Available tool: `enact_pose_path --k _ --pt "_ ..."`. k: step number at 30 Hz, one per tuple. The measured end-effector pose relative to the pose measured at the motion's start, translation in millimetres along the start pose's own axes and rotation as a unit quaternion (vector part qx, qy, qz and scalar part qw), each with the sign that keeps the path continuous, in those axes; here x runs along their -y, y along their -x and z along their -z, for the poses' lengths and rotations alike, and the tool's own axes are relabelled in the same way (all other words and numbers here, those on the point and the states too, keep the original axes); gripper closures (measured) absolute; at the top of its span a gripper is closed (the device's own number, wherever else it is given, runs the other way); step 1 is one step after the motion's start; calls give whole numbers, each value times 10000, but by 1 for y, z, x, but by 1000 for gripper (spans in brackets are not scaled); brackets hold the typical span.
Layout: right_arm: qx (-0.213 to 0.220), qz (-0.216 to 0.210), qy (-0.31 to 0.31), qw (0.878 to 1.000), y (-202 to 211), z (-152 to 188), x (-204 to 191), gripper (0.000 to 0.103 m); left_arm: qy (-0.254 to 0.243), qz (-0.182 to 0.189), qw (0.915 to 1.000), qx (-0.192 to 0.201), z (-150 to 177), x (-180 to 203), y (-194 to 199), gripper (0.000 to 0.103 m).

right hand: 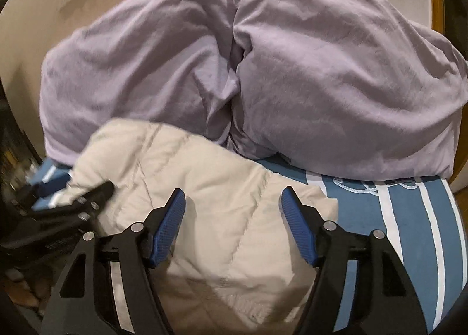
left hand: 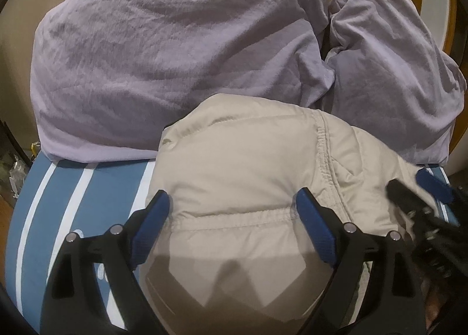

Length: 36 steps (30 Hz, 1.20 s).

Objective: Fold large clothes
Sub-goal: 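Lower the bundle onto the bed and open both tools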

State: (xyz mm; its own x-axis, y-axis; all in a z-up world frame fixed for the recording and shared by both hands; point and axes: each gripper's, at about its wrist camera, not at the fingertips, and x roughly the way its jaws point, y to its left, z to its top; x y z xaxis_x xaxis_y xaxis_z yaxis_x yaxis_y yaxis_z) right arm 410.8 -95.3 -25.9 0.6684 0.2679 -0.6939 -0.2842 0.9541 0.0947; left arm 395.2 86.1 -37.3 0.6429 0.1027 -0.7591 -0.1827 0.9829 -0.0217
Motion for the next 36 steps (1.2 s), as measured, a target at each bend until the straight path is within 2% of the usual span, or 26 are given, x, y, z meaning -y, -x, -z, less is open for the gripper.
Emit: enact_pose_path --k 4,11,27,31,34,36 --pt "-1 -41 -165 9999 -9 7 5 31 -71 -11 10000 33 2 4 -4 14" --pt "-11 -33 -314 9995 -19 16 10 23 -148 2 9999 71 4 9 -15 7" --pt "-72 34 -435 9990 -34 24 15 18 -307 -163 9993 145 8 19 -27 4" --pt "-187 113 -294 9993 -22 23 15 15 -250 -41 9996 80 7 13 -18 3" --pt "-280 149 -319 9990 -5 26 20 6 -166 93 9998 52 9 5 -3 3" --pt "-399 137 -433 9982 7 30 25 5 -98 192 9997 60 14 1 12 3"
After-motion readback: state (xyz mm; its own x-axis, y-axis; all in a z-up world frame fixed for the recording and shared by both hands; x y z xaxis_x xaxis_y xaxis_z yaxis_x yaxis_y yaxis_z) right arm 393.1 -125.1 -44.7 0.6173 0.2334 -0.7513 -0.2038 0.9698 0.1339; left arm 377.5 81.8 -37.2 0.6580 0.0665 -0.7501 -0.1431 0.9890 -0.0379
